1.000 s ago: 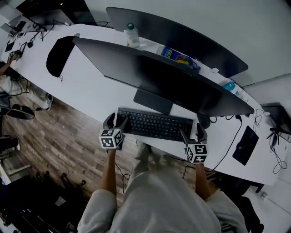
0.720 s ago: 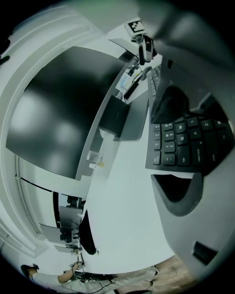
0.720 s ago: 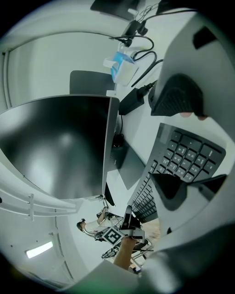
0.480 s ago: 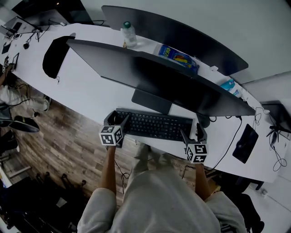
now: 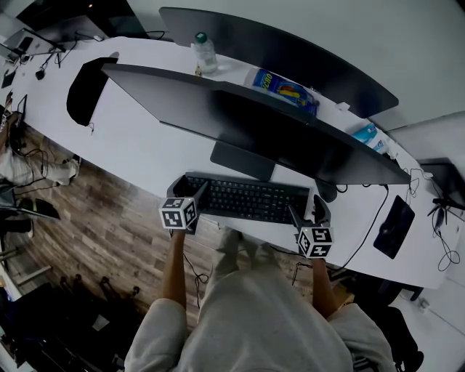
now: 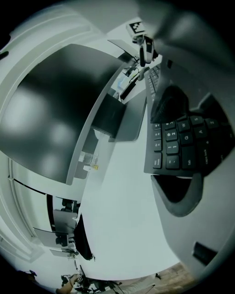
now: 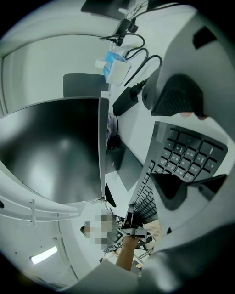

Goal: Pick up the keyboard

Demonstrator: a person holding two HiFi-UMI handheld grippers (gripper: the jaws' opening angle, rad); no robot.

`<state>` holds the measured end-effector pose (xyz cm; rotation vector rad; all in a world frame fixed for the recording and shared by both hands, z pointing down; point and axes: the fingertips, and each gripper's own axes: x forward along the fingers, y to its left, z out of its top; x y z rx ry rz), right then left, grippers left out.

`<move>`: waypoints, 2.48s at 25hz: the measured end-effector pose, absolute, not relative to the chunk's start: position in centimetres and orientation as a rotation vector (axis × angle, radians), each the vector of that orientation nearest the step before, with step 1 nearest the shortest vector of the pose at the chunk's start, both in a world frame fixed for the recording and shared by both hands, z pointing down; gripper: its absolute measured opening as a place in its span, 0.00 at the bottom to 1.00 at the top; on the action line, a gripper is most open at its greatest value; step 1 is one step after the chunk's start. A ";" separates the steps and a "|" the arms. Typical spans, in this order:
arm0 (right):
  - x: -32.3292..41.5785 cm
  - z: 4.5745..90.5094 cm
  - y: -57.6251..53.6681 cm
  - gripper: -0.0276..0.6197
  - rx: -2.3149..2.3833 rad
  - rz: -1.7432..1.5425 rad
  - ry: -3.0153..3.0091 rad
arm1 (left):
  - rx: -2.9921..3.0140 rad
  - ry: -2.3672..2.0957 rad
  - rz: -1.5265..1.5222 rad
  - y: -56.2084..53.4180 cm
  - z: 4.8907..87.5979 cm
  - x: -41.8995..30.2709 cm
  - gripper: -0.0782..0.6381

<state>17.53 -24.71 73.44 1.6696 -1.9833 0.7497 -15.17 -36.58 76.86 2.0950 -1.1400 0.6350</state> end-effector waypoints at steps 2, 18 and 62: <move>17.4 73.7 -24.7 0.64 1.669 0.774 -1.992 | 2.091 -1.124 0.640 -36.6 76.9 -15.1 0.57; 17.3 77.2 -25.8 0.68 1.692 1.028 -1.977 | 2.092 -1.110 0.643 -36.6 77.1 -15.1 0.57; 18.4 76.4 -26.8 0.61 1.749 1.057 -1.906 | 2.093 -1.147 0.603 -36.2 75.9 -14.3 0.57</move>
